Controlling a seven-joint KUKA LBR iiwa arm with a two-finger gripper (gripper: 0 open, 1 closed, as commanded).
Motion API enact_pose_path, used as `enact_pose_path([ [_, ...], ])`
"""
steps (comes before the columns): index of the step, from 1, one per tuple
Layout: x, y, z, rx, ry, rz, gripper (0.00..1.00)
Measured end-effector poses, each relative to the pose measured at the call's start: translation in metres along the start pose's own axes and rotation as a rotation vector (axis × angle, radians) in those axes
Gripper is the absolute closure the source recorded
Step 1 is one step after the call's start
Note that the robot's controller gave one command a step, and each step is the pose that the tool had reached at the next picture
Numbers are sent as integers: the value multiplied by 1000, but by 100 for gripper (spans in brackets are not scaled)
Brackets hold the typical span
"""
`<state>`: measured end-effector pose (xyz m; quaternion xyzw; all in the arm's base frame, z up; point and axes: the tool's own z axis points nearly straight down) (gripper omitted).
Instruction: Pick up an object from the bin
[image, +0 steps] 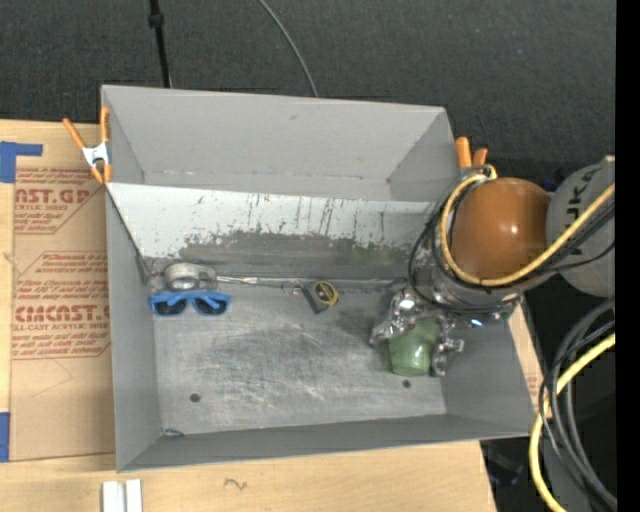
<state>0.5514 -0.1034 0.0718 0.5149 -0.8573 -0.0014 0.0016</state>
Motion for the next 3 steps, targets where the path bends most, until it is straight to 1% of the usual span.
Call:
enact_pose_path([
  [1, 0, 0, -1, 3, -3, 0, 100],
  [2, -17, 11, -10, 4, -4, -227, 100],
  [3, -12, 18, -125, 12, -4, -315, 100],
])
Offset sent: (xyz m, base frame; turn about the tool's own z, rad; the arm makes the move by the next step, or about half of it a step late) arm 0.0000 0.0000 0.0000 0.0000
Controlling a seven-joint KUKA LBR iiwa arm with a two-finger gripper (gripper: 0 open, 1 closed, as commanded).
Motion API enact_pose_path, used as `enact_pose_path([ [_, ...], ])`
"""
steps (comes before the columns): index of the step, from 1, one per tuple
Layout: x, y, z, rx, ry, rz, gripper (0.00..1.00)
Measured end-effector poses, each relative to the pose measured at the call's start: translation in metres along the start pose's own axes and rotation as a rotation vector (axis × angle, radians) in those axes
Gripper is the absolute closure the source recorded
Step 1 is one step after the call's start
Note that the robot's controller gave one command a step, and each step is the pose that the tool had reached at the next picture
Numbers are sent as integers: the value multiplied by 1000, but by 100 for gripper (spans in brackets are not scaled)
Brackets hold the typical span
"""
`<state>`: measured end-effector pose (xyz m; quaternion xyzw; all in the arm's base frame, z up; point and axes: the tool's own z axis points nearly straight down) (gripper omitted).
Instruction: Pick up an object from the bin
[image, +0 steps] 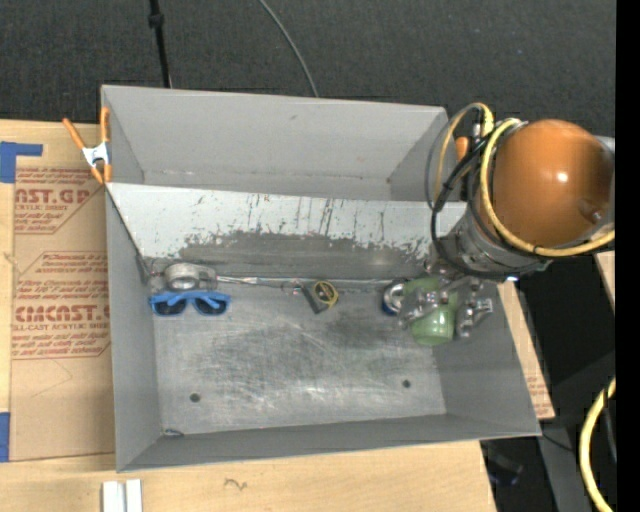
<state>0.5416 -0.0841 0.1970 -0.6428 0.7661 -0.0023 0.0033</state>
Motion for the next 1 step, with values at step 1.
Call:
enact_pose_path([
  [1, -74, -12, -80, -3, -4, -327, 100],
])
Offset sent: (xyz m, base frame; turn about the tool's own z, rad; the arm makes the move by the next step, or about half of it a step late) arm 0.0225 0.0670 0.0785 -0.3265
